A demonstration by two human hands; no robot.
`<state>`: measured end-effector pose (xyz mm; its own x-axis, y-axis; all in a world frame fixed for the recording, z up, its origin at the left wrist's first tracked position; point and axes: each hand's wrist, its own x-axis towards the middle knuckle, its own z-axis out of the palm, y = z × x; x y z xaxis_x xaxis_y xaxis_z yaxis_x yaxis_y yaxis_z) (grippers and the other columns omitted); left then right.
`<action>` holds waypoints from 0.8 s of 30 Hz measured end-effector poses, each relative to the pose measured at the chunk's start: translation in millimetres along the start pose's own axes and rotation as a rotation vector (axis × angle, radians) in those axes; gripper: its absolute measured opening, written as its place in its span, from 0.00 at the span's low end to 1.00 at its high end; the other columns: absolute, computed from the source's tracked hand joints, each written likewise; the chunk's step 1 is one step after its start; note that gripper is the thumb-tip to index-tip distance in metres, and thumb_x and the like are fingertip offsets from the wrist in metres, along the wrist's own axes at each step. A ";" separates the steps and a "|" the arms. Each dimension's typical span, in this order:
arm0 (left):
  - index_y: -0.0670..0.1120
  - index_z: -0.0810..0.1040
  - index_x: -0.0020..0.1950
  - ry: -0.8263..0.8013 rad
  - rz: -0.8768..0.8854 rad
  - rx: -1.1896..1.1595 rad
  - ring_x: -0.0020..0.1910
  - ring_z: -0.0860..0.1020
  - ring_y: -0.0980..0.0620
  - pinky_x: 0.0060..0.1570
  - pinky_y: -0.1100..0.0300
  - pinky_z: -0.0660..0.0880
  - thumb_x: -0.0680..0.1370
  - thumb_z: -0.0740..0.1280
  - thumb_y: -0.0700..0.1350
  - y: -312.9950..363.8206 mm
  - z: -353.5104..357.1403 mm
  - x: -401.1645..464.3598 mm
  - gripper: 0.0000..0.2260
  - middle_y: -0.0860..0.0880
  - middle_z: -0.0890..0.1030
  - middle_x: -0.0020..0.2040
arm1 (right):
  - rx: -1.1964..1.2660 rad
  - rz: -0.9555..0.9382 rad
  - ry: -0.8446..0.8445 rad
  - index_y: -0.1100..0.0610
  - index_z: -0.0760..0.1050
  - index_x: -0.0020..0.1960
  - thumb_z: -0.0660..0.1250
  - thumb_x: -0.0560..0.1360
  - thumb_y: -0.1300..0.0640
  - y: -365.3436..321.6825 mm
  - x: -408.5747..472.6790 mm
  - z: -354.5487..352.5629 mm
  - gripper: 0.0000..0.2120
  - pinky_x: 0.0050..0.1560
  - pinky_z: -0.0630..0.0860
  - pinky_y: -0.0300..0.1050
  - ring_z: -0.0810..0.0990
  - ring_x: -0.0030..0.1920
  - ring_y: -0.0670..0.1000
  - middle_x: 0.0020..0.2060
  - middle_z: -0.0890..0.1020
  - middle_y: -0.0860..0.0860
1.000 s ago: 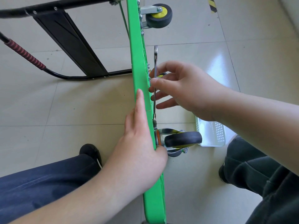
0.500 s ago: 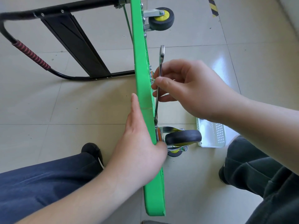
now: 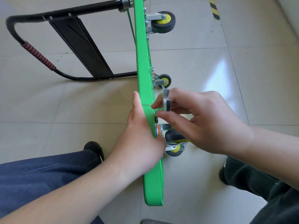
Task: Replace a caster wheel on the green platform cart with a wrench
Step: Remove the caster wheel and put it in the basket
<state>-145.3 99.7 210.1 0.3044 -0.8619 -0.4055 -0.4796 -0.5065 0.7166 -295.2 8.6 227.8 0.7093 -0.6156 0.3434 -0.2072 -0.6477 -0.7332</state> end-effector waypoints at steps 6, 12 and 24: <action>0.69 0.26 0.76 -0.010 -0.067 0.033 0.44 0.82 0.56 0.29 0.67 0.71 0.75 0.67 0.44 2.6 0.3 -2.2 0.53 0.56 0.69 0.76 | -0.094 -0.102 0.003 0.59 0.80 0.56 0.67 0.81 0.53 6.0 -10.3 0.5 0.10 0.43 0.84 0.52 0.86 0.48 0.46 0.47 0.86 0.50; 0.71 0.25 0.74 -0.008 -0.066 0.017 0.43 0.83 0.53 0.26 0.67 0.72 0.74 0.67 0.44 1.8 4.4 -7.0 0.54 0.54 0.72 0.73 | -0.083 -0.047 0.038 0.60 0.80 0.55 0.67 0.81 0.52 3.0 -5.0 2.4 0.12 0.46 0.83 0.51 0.86 0.47 0.50 0.46 0.85 0.53; 0.65 0.26 0.78 -0.020 0.021 0.047 0.61 0.75 0.56 0.56 0.61 0.71 0.79 0.66 0.46 3.8 1.8 -15.3 0.50 0.59 0.57 0.82 | 0.528 0.700 0.194 0.71 0.77 0.55 0.66 0.83 0.59 41.4 74.3 -11.1 0.13 0.44 0.86 0.52 0.87 0.41 0.62 0.46 0.85 0.66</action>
<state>-153.2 111.0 218.0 0.2775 -0.8725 -0.4022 -0.5240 -0.4883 0.6979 -258.6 -69.0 229.5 0.4003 -0.8882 -0.2255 -0.1785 0.1658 -0.9699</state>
